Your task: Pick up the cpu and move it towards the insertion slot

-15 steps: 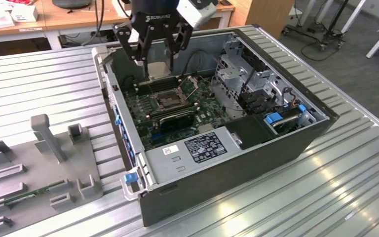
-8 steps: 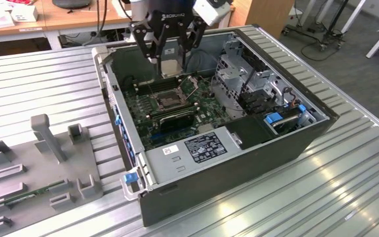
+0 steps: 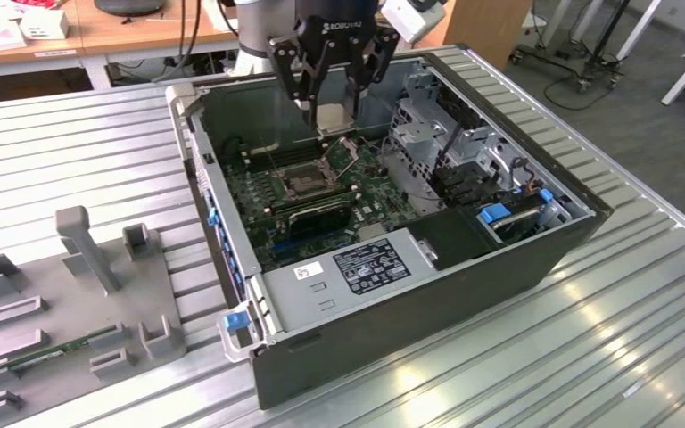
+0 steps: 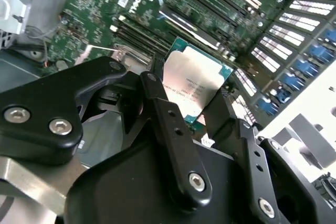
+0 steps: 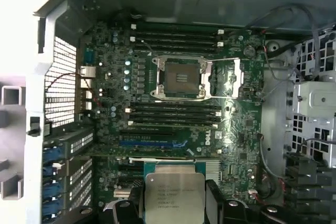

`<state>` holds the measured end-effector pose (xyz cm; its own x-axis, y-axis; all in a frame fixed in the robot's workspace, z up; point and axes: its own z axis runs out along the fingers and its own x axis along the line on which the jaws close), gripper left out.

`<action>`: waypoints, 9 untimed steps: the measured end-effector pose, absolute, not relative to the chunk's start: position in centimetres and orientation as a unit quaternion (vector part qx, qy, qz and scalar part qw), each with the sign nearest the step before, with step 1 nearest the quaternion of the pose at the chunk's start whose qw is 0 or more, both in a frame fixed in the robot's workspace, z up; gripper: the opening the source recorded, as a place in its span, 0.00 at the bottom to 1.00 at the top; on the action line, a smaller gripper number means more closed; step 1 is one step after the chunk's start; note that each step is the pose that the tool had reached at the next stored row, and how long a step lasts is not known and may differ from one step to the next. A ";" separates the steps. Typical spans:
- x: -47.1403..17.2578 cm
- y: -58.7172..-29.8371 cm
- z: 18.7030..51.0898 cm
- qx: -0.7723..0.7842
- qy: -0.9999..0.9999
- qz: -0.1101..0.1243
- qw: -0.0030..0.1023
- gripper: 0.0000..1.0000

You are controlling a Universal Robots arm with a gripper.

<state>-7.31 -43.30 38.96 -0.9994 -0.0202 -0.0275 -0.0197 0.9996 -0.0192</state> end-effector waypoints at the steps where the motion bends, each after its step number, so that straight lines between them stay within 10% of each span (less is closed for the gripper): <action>1: -7.1 -43.3 39.0 -0.010 1.000 -0.009 0.014 0.55; 9: -6.9 -43.3 38.9 -0.010 1.000 -0.009 0.014 0.55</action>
<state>-6.88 -43.30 38.94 -0.9994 -0.0201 -0.0275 -0.0196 0.9996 -0.0192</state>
